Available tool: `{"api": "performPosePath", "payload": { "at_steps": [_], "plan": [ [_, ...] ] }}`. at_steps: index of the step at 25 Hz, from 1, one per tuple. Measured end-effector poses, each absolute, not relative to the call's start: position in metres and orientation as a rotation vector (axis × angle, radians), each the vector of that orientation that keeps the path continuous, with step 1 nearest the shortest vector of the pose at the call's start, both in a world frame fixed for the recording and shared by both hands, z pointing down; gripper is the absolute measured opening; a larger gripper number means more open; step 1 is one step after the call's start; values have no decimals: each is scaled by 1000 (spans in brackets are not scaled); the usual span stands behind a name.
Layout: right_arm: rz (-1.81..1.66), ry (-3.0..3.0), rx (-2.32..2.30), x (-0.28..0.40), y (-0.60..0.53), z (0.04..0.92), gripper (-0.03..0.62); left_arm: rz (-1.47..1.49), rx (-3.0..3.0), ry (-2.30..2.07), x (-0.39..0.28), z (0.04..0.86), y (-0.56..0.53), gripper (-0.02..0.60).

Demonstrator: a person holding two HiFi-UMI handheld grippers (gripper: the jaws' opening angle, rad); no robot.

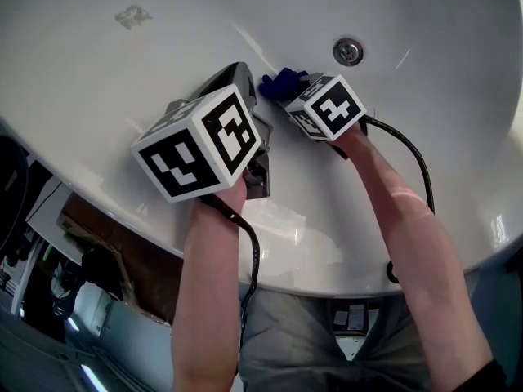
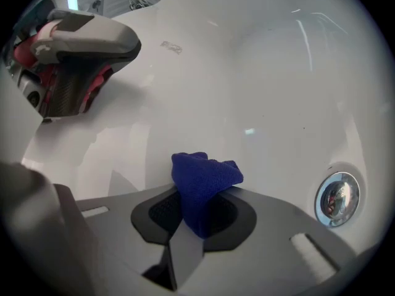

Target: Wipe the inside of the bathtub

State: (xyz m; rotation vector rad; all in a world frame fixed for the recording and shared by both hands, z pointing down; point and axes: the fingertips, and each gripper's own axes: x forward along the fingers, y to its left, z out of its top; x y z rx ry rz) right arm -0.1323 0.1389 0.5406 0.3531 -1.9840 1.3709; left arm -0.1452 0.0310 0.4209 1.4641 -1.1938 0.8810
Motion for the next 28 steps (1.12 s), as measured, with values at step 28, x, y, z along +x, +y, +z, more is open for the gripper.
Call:
{"api": "performPosePath", "payload": {
  "at_steps": [28],
  "plan": [
    [1271,-2234,237,-165,190,353,71,796,1569,-1370,-173,285,31,3]
  ]
}}
